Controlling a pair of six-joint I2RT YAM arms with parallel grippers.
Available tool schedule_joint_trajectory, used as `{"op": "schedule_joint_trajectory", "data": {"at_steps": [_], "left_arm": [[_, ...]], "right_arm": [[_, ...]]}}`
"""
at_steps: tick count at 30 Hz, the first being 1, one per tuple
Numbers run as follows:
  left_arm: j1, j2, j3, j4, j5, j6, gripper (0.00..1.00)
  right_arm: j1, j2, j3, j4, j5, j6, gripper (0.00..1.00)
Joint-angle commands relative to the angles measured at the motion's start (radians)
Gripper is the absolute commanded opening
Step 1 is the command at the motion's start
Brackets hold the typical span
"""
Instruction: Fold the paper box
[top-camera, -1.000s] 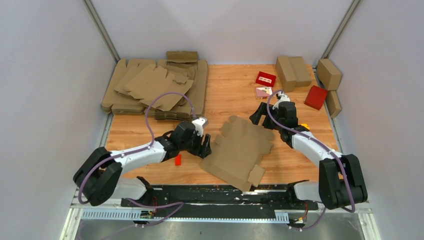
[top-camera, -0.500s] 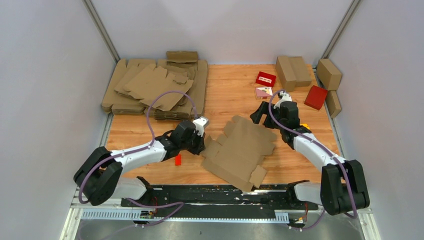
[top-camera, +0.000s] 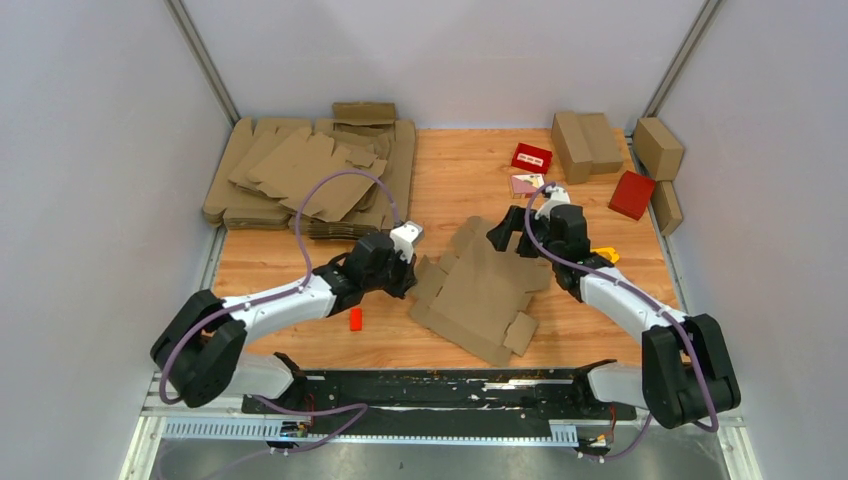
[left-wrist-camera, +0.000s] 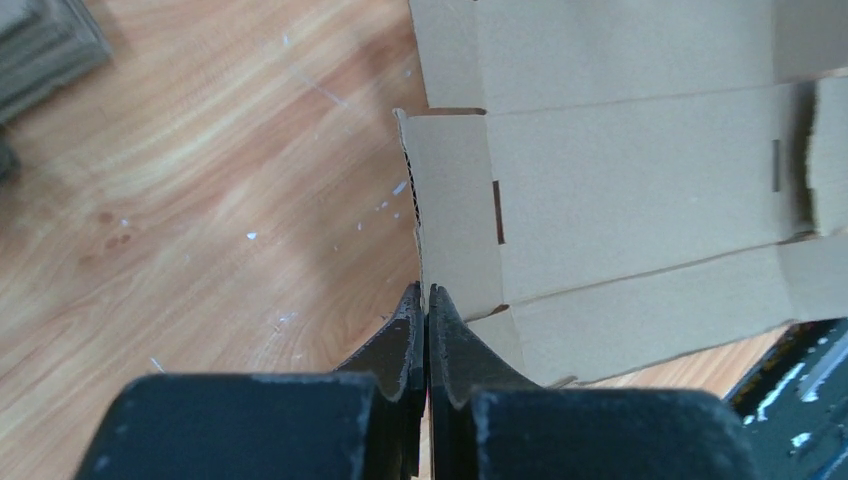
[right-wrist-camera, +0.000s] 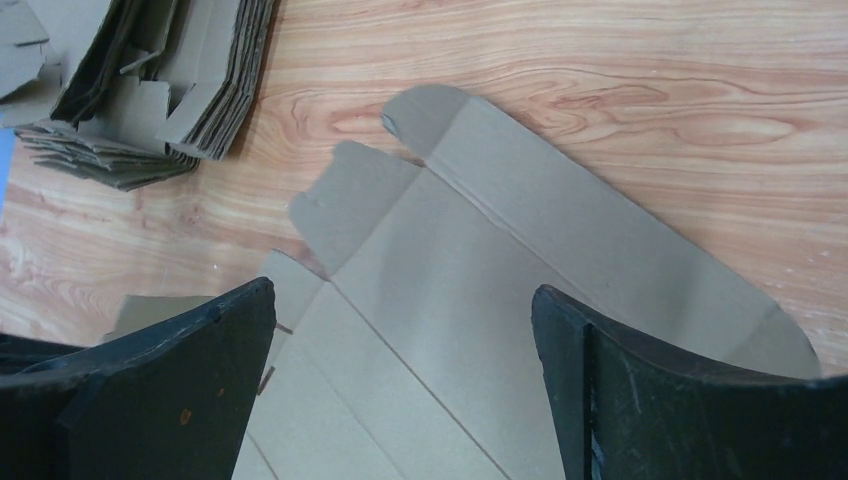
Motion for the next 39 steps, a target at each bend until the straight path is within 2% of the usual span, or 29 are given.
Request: {"op": "schedule_joint_trajectory", "data": {"at_steps": [1, 10, 17, 25, 31, 35, 39], "left_arm": [[-0.003, 0.071, 0.022, 0.022, 0.012, 0.041, 0.00], [-0.002, 0.077, 0.000, 0.058, 0.046, 0.041, 0.00], [-0.002, 0.052, 0.012, 0.013, -0.007, 0.051, 0.00], [-0.021, -0.061, -0.024, -0.004, -0.027, 0.069, 0.00], [-0.025, -0.096, -0.024, -0.021, -0.098, 0.078, 0.00], [-0.039, -0.090, -0.025, -0.043, -0.178, 0.087, 0.00], [-0.039, -0.041, 0.028, -0.108, -0.199, 0.110, 0.00]], "right_arm": [[0.029, 0.020, 0.009, 0.061, -0.017, -0.030, 1.00], [0.038, 0.003, 0.003, 0.059, -0.008, -0.027, 1.00], [0.040, -0.002, 0.003, 0.048, 0.020, -0.030, 1.00], [0.044, -0.008, 0.009, 0.050, 0.024, -0.079, 1.00], [0.044, 0.027, 0.029, 0.030, 0.031, -0.072, 1.00], [0.045, 0.027, 0.030, 0.023, 0.013, -0.065, 1.00], [0.058, 0.049, 0.045, 0.056, -0.118, -0.089, 0.99]]}}
